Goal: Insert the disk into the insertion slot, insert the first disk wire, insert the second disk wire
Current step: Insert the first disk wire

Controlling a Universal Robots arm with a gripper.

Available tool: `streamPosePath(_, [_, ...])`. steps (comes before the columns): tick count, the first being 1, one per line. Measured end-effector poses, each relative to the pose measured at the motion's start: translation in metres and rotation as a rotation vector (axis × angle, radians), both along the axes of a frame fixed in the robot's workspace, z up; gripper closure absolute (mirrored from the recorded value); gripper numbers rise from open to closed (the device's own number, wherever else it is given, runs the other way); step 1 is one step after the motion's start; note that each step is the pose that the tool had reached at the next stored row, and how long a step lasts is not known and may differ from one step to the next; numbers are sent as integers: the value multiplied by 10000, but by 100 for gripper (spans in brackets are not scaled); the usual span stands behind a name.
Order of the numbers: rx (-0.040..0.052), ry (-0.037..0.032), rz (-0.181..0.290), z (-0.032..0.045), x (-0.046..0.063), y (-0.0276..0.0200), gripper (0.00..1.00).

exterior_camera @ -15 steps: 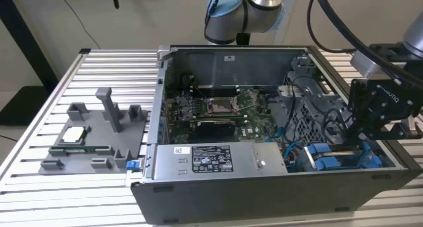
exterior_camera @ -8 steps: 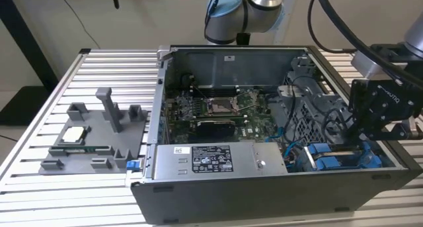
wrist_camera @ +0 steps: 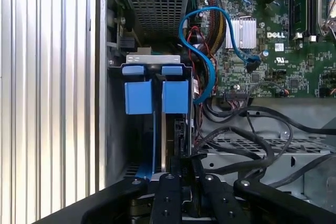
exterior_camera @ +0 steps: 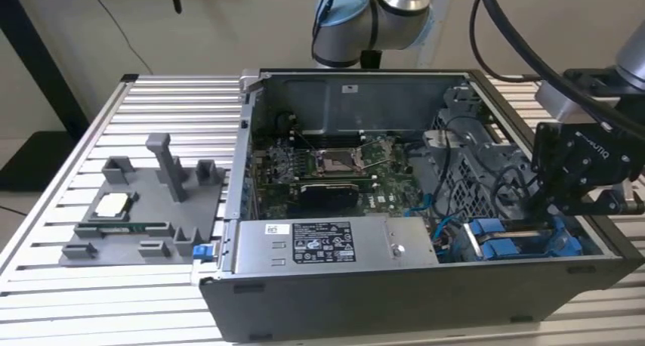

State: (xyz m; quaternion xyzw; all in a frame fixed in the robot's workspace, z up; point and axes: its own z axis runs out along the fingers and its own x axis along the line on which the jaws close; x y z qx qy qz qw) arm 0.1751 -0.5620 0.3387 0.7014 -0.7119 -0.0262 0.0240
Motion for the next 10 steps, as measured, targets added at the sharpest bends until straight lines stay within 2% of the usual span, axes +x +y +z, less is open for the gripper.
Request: streamPosePath(10, [19,1,-3,-75,5,-3,80])
